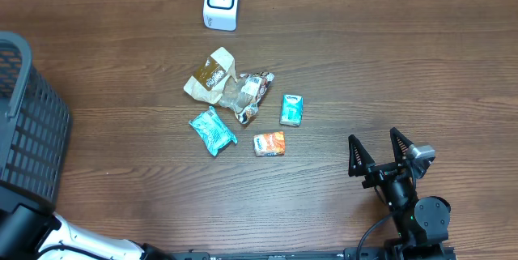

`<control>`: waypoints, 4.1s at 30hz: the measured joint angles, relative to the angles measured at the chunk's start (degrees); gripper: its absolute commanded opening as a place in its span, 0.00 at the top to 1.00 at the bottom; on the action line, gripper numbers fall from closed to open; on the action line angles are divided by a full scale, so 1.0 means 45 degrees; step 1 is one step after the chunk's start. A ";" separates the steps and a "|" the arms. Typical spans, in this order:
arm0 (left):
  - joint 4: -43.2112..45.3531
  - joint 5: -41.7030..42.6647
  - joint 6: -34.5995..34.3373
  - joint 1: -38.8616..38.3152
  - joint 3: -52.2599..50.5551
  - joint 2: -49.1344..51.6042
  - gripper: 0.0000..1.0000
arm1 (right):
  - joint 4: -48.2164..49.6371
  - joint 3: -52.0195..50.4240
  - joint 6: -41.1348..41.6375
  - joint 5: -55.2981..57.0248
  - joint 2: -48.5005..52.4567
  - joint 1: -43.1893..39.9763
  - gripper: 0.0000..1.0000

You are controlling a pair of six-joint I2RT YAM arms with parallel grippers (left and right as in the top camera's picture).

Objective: Scan the item barcode
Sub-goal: 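Reach the left gripper into the basket and grasp the green-lidded jar, then carry the green-lidded jar out and set it upright on the table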

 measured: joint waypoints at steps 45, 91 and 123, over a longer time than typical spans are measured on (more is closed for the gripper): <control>0.0714 0.2263 0.0029 0.0097 0.0661 0.0311 0.52 | -0.0005 0.0000 0.0000 -0.0005 0.0000 -0.0005 0.00; -0.8646 0.5382 0.0695 -1.2502 0.4789 -0.2123 0.52 | -0.0005 0.0000 0.0000 -0.0005 0.0000 -0.0005 0.00; -0.2399 0.3798 0.0015 -1.3755 -0.1987 -0.0889 0.00 | -0.0005 0.0000 0.0010 -0.0005 0.0000 -0.0005 0.00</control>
